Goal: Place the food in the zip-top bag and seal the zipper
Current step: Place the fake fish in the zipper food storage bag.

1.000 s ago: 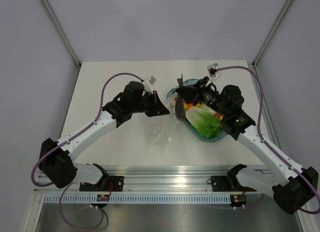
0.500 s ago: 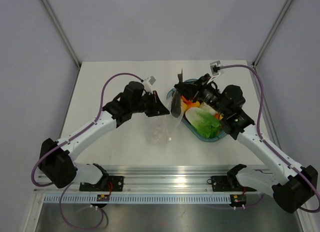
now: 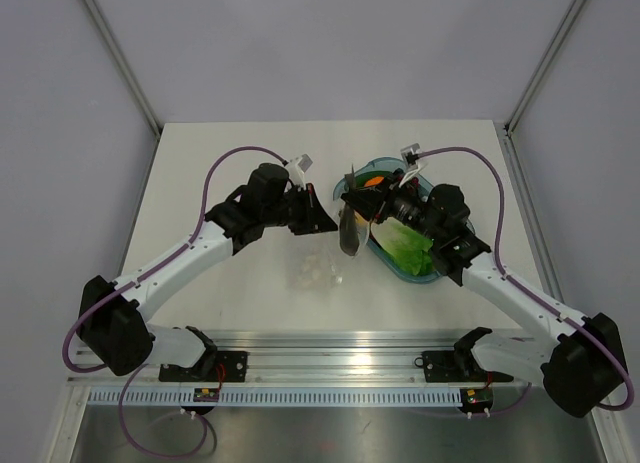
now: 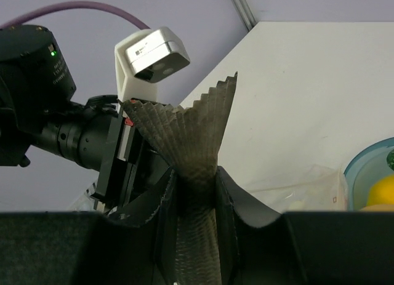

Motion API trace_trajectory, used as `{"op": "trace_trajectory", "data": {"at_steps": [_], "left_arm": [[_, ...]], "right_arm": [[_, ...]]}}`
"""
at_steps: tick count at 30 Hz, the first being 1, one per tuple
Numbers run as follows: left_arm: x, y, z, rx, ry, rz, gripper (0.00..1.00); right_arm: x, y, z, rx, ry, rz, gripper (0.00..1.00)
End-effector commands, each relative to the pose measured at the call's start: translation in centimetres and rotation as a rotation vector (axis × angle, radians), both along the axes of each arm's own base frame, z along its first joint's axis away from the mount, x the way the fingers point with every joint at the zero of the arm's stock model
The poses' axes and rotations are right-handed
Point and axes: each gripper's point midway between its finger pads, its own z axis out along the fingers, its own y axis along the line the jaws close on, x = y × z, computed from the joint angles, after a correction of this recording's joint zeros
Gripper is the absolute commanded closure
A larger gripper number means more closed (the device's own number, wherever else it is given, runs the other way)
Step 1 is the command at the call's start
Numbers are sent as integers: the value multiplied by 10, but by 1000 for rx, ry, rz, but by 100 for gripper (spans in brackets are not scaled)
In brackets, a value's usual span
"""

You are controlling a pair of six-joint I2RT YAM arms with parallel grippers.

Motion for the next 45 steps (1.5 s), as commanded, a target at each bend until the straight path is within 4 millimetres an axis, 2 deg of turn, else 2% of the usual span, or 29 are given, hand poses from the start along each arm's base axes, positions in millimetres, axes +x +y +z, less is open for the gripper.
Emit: {"op": "trace_trajectory", "data": {"at_steps": [1,5,8,15,21,30,35,45], "left_arm": [[0,0,22,-31,-55,-18,100],[0,-2,28,-54,-61,-23,100],[-2,-4,29,-64,-60,-30,100],[-1,-7,34,-87,-62,-40,100],[-3,-2,37,-66,-71,-23,100],[-9,-4,43,-111,-68,-41,100],[-13,-3,52,-143,-79,-37,100],[-12,-3,70,-184,-100,-33,100]], "right_arm": [[-12,10,25,36,-137,63,100],[-18,5,29,69,-185,39,100],[-17,1,27,80,-182,14,100],[-18,-11,34,141,-192,-49,100],[-15,-24,37,192,-203,-118,100],[-11,-29,34,270,-161,-154,100],[-10,-30,29,259,-149,-165,100],[-15,-29,34,270,-166,-141,100]]}}
